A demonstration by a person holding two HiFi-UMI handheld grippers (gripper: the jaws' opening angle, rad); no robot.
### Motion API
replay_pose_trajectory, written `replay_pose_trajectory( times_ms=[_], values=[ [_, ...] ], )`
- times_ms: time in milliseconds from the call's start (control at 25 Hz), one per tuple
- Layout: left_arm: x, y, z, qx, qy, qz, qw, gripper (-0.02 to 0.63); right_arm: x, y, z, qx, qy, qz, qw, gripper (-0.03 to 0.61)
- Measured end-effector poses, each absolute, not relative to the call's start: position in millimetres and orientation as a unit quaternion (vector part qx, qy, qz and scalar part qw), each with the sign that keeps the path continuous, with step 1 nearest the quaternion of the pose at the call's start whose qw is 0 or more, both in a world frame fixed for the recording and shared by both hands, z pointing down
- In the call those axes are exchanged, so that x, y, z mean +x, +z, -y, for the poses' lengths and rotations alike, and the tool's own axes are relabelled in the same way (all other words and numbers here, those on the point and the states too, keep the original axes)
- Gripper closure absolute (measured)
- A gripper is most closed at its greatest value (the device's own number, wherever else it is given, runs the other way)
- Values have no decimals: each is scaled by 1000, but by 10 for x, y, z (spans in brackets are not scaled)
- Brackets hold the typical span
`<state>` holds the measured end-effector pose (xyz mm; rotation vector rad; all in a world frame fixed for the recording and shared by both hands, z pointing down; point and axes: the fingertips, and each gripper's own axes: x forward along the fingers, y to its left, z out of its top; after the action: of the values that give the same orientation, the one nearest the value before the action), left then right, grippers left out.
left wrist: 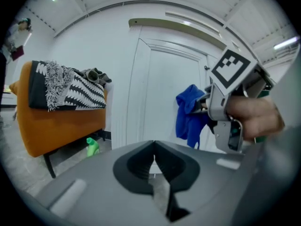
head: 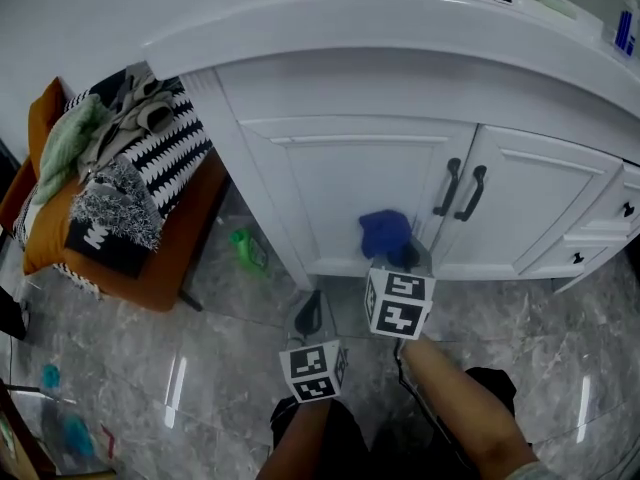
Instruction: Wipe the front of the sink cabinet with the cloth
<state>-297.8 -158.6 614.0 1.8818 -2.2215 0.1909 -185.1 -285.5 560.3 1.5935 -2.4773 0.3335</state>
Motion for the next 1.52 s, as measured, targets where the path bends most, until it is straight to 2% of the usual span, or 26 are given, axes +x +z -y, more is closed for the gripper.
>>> replay_pose_trajectory(
  times_ms=[440,640,840,1120,1520],
  values=[
    [-3137,6067,1412,618,40,775,127,603,-2556,5746,2699,474,159,862,84,500],
    [-3226,5985,1341,607,18,784,128,603,-3024,5875,2604,400,160,894,125,500],
    [-3265,5989,1294,603,20,787,132,603,-3160,6050,2562,374,184,896,153,500],
    [-3180,5968,1341,612,27,781,122,603,-2645,6362,2691,432,228,860,149,500],
    [-2929,6035,1545,634,51,764,114,603,-1478,6507,2884,511,292,797,136,505]
  ],
)
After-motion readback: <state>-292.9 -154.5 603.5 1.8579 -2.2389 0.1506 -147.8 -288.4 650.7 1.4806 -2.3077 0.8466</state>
